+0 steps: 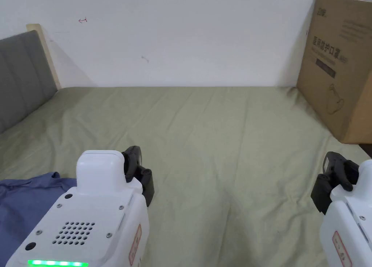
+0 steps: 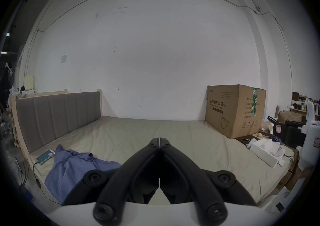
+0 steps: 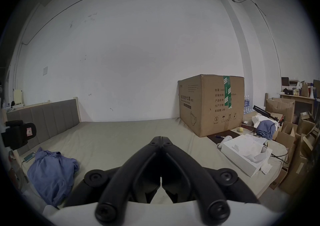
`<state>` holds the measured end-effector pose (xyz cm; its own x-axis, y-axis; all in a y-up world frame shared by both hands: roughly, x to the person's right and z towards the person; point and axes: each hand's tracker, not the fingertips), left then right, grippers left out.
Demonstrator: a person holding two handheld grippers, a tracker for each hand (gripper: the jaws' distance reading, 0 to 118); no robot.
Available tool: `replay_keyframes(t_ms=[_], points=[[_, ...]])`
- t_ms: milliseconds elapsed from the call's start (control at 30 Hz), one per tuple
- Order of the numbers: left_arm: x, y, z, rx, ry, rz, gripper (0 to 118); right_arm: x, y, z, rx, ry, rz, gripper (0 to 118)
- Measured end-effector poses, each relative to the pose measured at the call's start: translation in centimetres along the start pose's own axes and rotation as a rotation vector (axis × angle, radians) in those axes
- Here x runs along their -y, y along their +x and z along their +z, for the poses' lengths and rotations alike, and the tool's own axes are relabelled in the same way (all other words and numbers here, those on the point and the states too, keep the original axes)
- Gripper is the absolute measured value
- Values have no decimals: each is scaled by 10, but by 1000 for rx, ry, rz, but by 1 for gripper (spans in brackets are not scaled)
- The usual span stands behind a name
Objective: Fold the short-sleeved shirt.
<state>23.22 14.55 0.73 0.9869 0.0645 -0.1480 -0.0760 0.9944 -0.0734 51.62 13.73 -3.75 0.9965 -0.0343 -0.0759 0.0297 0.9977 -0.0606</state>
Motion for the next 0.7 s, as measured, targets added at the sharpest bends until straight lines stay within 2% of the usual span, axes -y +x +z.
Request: replay_keyframes(t_ms=[167, 367, 700], points=[[-3, -7, -1, -16, 10, -3, 0, -4, -7, -2, -42, 2, 8, 0], [-8, -32, 8, -106, 9, 38, 0, -12, -39, -11, -169, 11, 42, 0], [-17, -118, 71, -442, -2, 26, 0, -7, -148, -21, -537, -35, 39, 0]])
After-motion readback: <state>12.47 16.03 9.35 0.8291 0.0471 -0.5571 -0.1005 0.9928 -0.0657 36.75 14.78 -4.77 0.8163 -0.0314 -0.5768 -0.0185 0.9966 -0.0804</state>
